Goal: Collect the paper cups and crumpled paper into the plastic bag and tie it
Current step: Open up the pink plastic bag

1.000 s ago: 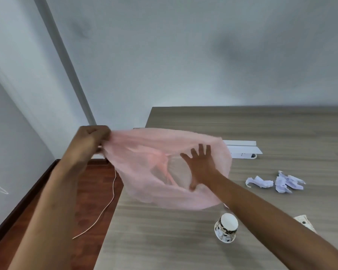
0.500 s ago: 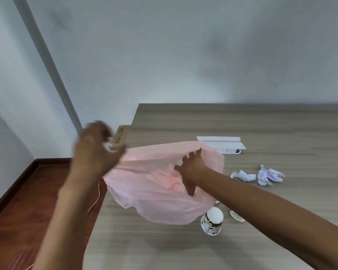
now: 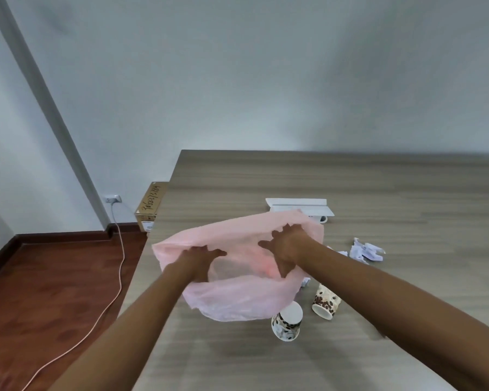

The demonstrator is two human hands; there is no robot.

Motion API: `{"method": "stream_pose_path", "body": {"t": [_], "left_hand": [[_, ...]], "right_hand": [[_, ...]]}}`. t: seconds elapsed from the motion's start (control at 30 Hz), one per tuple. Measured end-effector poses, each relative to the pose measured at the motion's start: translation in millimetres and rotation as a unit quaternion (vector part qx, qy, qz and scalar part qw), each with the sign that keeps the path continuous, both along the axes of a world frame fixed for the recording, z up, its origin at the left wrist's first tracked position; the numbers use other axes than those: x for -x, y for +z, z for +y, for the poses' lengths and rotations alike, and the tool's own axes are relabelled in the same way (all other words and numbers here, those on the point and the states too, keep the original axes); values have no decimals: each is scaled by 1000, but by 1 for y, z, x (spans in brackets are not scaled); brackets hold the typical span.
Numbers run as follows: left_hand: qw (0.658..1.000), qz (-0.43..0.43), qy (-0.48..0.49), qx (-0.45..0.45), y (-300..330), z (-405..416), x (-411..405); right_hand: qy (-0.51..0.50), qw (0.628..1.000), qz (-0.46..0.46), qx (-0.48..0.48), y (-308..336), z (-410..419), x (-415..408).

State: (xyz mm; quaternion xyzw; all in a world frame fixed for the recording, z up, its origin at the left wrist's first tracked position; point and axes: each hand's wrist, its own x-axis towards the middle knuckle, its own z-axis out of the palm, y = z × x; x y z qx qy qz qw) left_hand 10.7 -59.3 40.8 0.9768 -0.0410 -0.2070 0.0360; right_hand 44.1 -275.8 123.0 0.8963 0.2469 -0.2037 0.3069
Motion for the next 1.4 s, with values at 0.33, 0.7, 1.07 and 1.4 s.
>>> {"method": "stream_pose_path", "body": {"t": [0.33,0.7,1.07,1.4], "left_hand": [[984,67,145,-79,6,25,6],[893,-105,258,353,26,2,-32],[999,-8,42,-19,0,12,-9],[989,121,74,-50,-38,43,38]], "right_hand": [[-39,996,63,-38,-25,-21,-4],[129,986,109,19,-56,28,47],[73,977,153,-133,-72,28,69],[-191,922,116,-316,-67,16,6]]}}
